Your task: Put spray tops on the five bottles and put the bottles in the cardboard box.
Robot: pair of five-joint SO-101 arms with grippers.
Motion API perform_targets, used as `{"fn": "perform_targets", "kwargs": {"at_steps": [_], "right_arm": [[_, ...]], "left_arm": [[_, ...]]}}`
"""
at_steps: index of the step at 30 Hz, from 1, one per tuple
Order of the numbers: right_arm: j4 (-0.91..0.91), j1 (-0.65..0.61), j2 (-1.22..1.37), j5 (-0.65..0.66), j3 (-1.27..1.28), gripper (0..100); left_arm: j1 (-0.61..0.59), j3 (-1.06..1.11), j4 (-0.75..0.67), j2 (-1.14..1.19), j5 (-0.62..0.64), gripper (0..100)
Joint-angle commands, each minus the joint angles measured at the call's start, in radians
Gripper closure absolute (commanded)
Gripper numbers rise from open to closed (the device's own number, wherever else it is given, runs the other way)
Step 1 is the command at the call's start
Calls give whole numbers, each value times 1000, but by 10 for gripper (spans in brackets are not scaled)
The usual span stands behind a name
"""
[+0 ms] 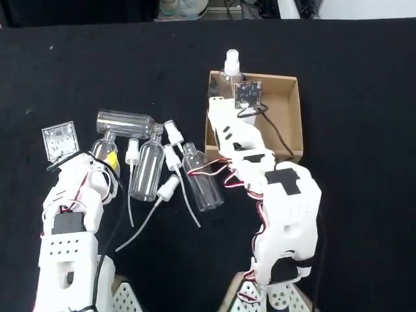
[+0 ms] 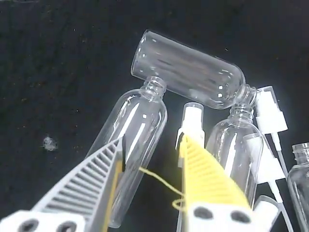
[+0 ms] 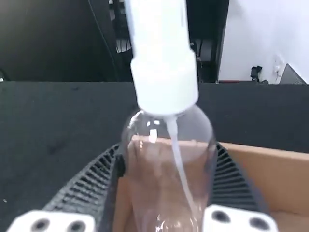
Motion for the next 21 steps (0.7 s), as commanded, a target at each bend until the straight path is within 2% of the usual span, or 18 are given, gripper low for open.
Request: {"fn": "perform_targets", "kwargs": {"at_steps": [1,8,12,21], "right_arm": [[2,-8,-102,-6,-8,780],[14,-8,-208,-9,91,779],[101,-6,-231,-9,87,779],[170,-8,-367,-11,154,779]], "left_arm": [[-2,-8,-20,-18,2,812],[-4,-8,-20,-18,2,812],[-5,-8,-20,-18,2,812],[-8,-7,-15,-18,2,812]]}}
